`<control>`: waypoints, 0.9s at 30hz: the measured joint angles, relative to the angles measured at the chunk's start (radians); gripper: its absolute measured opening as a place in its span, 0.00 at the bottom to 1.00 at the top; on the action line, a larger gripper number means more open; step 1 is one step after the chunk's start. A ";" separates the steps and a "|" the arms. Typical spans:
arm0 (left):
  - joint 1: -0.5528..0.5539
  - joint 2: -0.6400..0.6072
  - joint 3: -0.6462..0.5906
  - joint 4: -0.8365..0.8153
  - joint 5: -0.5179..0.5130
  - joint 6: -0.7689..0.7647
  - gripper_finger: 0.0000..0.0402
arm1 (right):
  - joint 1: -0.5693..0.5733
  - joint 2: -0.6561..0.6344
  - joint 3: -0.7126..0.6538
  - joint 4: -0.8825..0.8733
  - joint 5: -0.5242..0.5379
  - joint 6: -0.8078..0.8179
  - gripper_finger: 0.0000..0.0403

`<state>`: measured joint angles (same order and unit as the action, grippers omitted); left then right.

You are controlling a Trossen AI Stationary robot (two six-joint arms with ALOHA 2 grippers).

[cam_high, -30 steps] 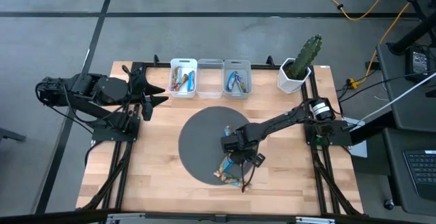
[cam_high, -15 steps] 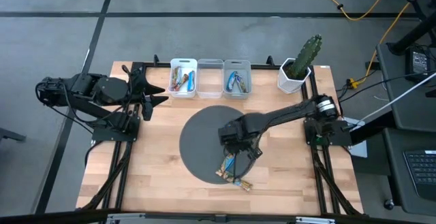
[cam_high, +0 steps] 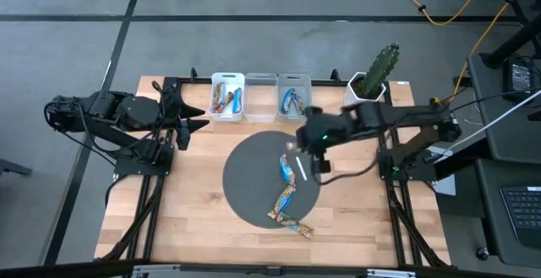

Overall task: Pick and place Granola Bars by type
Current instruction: Put the red granola bar into the white bin

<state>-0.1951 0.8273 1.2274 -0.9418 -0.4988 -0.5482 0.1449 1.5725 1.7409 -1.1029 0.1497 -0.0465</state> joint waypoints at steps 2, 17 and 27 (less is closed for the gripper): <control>0.000 0.001 0.000 -0.001 0.000 0.004 0.42 | -0.017 -0.022 0.000 0.010 0.000 0.015 0.11; 0.000 0.011 0.000 0.003 -0.007 0.012 0.42 | -0.407 0.085 0.224 0.181 -0.234 -0.119 0.10; 0.000 0.011 0.000 0.003 -0.022 0.002 0.42 | -0.544 0.289 0.554 0.182 -0.325 -0.224 0.05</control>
<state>-0.1947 0.8383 1.2274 -0.9390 -0.5211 -0.5459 -0.3986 1.8613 2.2950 -0.9206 -0.1756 -0.2702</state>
